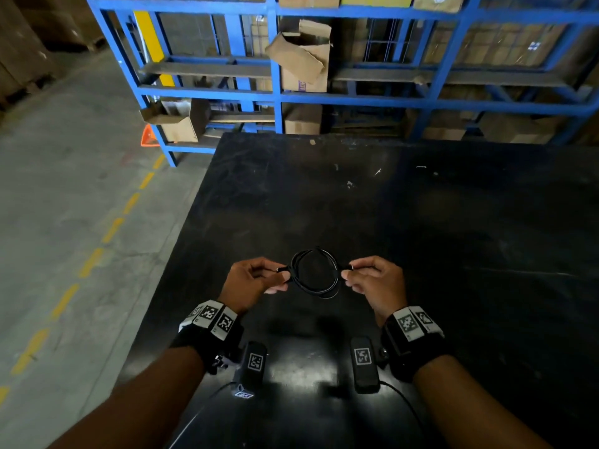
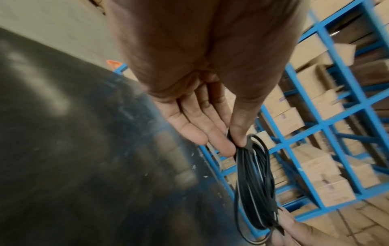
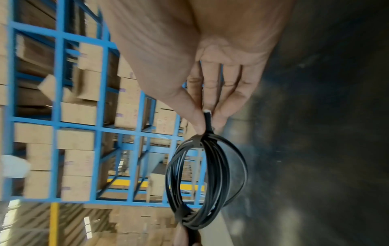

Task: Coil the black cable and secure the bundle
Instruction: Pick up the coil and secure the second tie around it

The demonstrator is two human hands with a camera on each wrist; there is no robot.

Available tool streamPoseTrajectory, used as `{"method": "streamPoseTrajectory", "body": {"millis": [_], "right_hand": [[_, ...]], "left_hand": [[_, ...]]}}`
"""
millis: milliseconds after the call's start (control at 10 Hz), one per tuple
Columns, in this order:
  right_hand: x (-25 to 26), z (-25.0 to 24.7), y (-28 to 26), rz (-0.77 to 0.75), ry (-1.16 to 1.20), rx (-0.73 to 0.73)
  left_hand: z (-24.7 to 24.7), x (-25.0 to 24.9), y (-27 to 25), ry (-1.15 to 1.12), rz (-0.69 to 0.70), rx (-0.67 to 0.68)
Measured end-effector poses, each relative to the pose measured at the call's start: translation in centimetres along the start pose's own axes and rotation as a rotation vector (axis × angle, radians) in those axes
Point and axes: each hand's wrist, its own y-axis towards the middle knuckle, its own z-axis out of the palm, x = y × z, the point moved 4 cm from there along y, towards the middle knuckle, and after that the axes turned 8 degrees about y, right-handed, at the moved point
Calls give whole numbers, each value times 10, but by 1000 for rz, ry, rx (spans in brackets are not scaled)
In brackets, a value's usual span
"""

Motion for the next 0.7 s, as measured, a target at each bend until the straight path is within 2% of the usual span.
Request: {"method": "streamPoseTrajectory", "body": {"millis": [300, 500, 700], "right_hand": [[-114, 0, 51, 205, -195, -9], [-171, 1, 83, 276, -246, -31], [-203, -9, 108, 238, -346, -23]], "left_hand": [[39, 112, 45, 178, -310, -36], [56, 151, 69, 272, -364, -52], [54, 164, 81, 360, -345, -120]]}}
